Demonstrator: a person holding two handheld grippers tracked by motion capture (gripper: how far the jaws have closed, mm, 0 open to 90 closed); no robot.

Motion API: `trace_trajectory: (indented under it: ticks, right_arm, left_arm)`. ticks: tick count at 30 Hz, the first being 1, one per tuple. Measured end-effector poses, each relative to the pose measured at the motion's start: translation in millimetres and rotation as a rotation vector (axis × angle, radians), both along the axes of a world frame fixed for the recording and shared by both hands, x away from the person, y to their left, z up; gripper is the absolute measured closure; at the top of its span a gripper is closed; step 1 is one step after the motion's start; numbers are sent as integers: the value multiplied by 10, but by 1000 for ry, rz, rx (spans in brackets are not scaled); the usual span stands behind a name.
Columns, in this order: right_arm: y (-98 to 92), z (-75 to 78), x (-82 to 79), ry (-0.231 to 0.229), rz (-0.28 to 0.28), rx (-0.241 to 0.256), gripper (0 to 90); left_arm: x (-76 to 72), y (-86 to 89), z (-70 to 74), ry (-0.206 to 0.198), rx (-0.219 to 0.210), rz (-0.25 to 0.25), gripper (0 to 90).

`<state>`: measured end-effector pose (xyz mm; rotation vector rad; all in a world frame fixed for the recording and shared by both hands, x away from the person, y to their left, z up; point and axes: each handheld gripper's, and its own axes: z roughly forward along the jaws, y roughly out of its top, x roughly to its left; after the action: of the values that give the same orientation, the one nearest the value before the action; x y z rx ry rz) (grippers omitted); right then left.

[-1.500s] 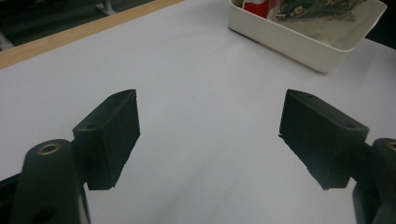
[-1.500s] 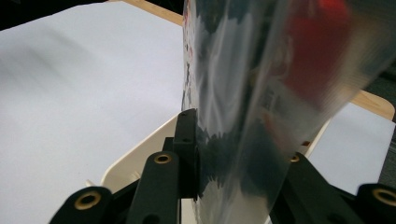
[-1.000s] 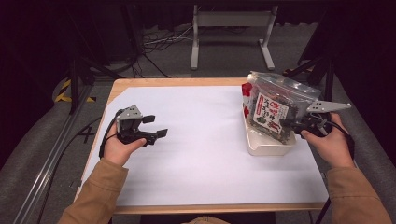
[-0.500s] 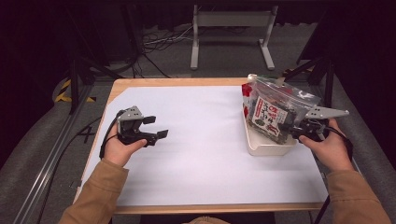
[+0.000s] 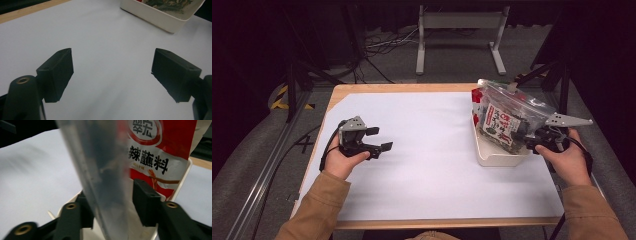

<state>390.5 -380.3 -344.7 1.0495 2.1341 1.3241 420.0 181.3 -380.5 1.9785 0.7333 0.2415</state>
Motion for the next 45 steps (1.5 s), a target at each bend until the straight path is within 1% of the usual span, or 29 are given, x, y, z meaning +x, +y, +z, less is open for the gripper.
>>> trace_trajectory:
  ticks: [2, 3, 5, 6, 8, 11, 12, 15, 17, 21, 23, 25, 26, 28, 31, 33, 34, 36, 37, 39, 40, 43, 44, 45]
  right_arm:
    - [-11, 1, -23, -24, -8, 11, 411]
    - [-24, 3, -49, -38, -17, 25, 381]
    - [-42, 6, -84, -49, -22, 33, 356]
    - [-47, 6, -104, -54, -23, 41, 344]
    - [-50, 6, -124, -56, -24, 48, 333]
    - [-52, 15, -198, -74, -27, 47, 315]
    - [-53, 16, -220, -78, -28, 51, 310]
    - [-73, 11, -286, -87, -36, 65, 293]
    - [-92, 3, -342, -96, -49, 66, 288]
    - [-123, -23, -476, -111, -63, 48, 285]
    - [-128, -31, -507, -111, -64, 46, 284]
    - [-134, -55, -578, -117, -64, 41, 285]
    - [-136, -73, -622, -121, -66, 38, 284]
    - [-136, -108, -695, -121, -69, 42, 285]
    - [-125, -168, -798, -119, -72, 50, 286]
    - [-103, -208, -863, -121, -63, 59, 290]
    - [-86, -224, -885, -122, -57, 64, 292]
    - [-49, -253, -917, -126, -38, 70, 295]
    - [-28, -265, -929, -128, -28, 70, 295]
    - [16, -288, -946, -136, -6, 72, 295]
    - [41, -300, -952, -136, 3, 74, 295]
    - [109, -345, -952, -139, 32, 75, 295]
    - [130, -365, -946, -138, 44, 77, 296]
    - [150, -385, -939, -138, 55, 75, 296]
  left_arm:
    - [-25, 22, -9, 9, -3, 5, 181]
    - [-26, 32, -12, 3, -1, 3, 180]
    - [-42, 48, -22, 10, -6, 7, 180]
    - [-49, 56, -26, 9, -1, 9, 180]
    - [-60, 60, -37, 13, -3, 9, 180]
    - [-83, 68, -45, 18, 1, 6, 179]
    - [-86, 74, -44, 12, 5, 2, 179]
    - [-114, 81, -42, 15, -2, 3, 178]
    - [-128, 91, -42, 8, 1, 2, 178]
    - [-164, 109, -43, 5, 3, 3, 178]
    - [-190, 124, -46, 21, -7, -4, 175]
    - [-230, 141, -47, 8, -4, -8, 170]
    - [-248, 147, -48, 11, -7, -12, 171]
    - [-292, 165, -54, 7, -11, -15, 171]
    - [-344, 194, -68, -12, -7, -26, 171]
    - [-386, 214, -81, -20, -7, -29, 171]
    - [-400, 225, -87, -31, -5, -30, 171]
    - [-429, 242, -99, -32, -11, -43, 170]
    - [-443, 249, -105, -41, -13, -41, 169]
    - [-472, 264, -119, -38, -21, -52, 169]
    - [-481, 270, -127, -46, -23, -51, 168]
    - [-508, 288, -151, -53, -24, -66, 166]
    - [-522, 288, -159, -46, -28, -68, 165]
    - [-528, 292, -165, -50, -26, -71, 165]
